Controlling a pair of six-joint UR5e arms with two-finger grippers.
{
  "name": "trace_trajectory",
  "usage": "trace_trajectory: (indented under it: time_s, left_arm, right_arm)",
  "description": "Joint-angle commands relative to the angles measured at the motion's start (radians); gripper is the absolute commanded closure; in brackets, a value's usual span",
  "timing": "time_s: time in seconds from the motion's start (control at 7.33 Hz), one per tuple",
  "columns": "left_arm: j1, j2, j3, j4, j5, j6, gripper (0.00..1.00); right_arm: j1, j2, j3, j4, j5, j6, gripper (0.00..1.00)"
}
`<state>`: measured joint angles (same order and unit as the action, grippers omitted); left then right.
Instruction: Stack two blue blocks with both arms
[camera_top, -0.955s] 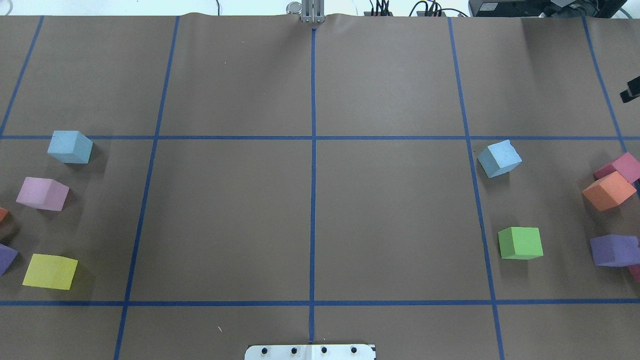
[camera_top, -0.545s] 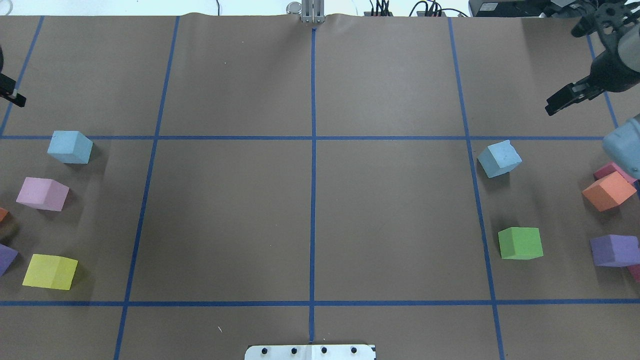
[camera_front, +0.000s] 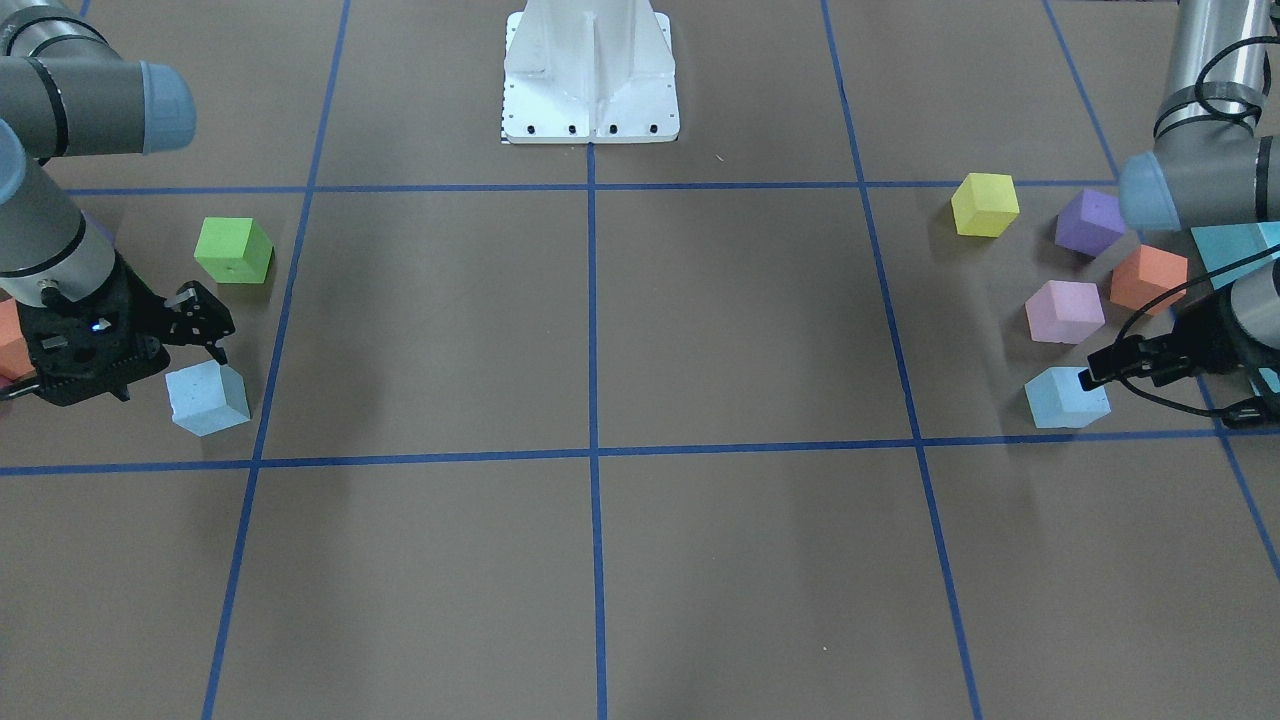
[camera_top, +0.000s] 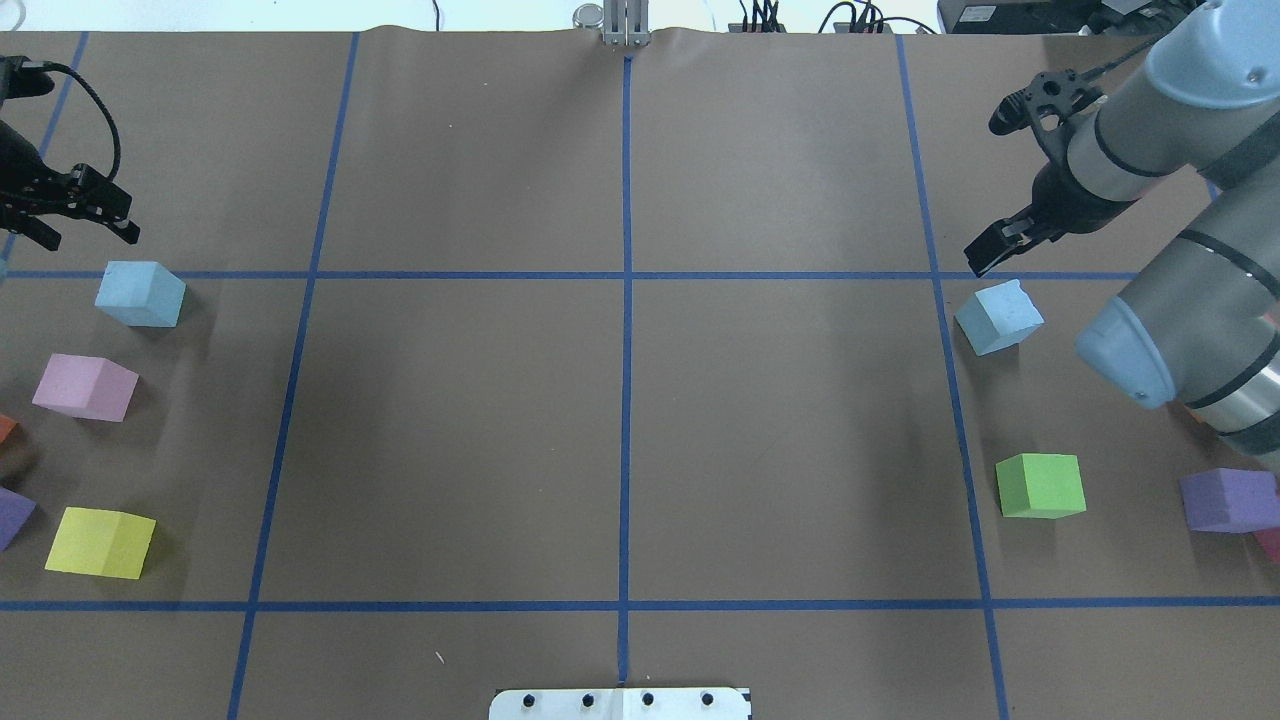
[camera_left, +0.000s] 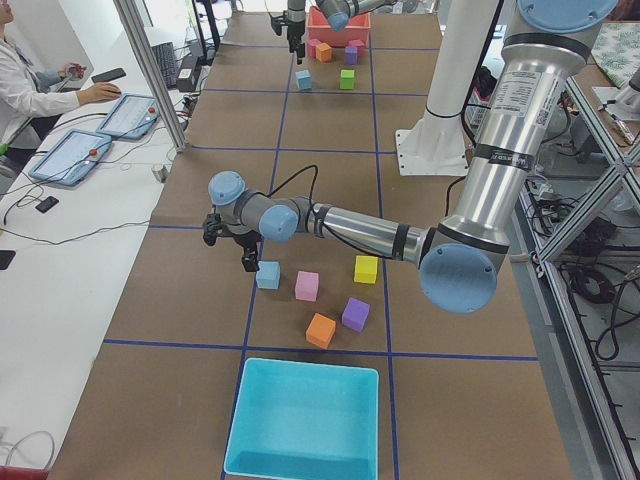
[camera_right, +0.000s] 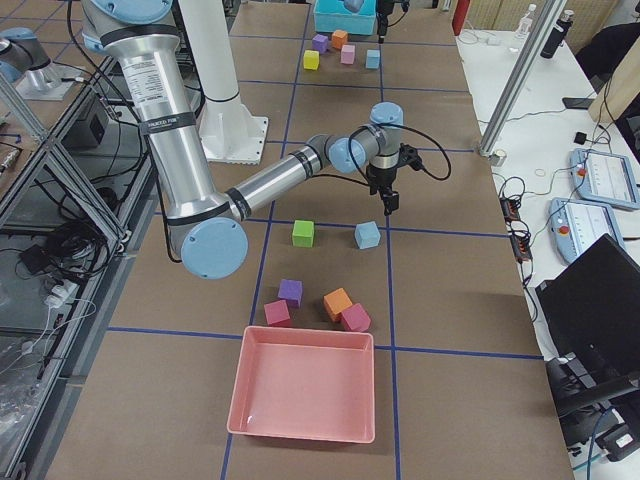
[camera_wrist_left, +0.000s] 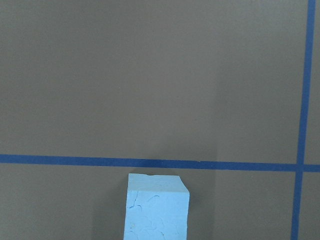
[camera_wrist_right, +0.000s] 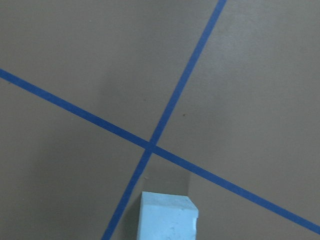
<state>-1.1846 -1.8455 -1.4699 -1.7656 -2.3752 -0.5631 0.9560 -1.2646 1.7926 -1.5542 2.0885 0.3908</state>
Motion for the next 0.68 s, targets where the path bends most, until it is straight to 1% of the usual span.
trace_trajectory:
  time_s: [0.0, 0.27, 0.55]
  left_arm:
    - [0.036, -0.003, 0.026, -0.029, 0.048, -0.001, 0.0]
    - [0.036, -0.001, 0.029, -0.029, 0.05, 0.009, 0.01]
    - [0.04, 0.005, 0.039, -0.044, 0.051, 0.015, 0.01]
  right_arm:
    - [-0.063, 0.008, -0.002, 0.002, -0.047, 0.118, 0.0]
    - [-0.06, -0.008, -0.013, 0.051, -0.039, 0.089, 0.0]
    - [-0.054, -0.034, -0.039, 0.054, -0.015, 0.024, 0.0]
